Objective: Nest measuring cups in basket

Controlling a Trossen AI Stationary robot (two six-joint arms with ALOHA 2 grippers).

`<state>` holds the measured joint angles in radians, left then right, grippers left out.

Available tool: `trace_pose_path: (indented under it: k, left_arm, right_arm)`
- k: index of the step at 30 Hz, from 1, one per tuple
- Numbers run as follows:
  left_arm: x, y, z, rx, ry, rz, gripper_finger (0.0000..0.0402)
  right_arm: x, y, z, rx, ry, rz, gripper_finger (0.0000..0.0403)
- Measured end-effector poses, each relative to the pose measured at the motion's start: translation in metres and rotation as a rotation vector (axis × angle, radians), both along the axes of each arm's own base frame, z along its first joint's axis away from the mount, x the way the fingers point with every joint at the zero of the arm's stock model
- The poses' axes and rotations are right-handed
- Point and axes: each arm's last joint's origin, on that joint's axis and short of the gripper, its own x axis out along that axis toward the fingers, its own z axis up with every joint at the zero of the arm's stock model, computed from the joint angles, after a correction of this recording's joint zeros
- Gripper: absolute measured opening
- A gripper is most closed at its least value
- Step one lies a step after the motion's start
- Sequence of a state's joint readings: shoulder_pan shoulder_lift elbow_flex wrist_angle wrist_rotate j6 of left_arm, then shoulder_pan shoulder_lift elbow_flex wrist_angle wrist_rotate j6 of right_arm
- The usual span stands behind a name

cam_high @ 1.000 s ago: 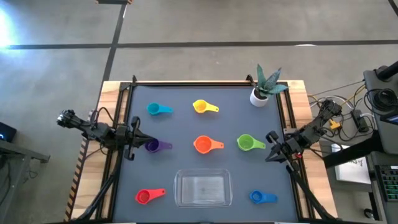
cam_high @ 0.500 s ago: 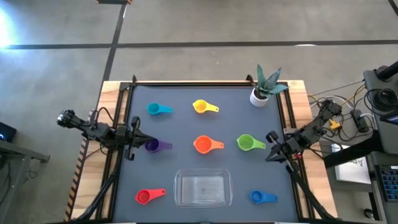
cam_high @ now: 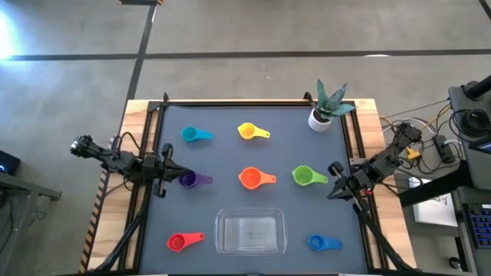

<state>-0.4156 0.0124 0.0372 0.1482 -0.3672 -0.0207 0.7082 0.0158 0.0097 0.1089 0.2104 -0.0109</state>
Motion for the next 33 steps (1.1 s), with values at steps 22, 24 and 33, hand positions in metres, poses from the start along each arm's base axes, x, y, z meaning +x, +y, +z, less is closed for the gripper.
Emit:
trace_pose_path:
  k: [22,24,33]
  left_arm:
    - [0.0,0.0,0.0,0.0,0.0,0.0,0.0]
    - [0.0,0.0,0.0,0.0,0.0,0.0,0.0]
    - [0.0,0.0,0.0,0.0,0.0,0.0,0.0]
  right_arm:
    - [-0.002,-0.012,0.024,0.257,-0.148,-0.282,0.0009]
    - [-0.001,-0.014,0.026,0.295,-0.143,-0.336,0.0009]
    - [0.012,-0.004,0.054,0.188,-0.009,-0.421,0.0009]
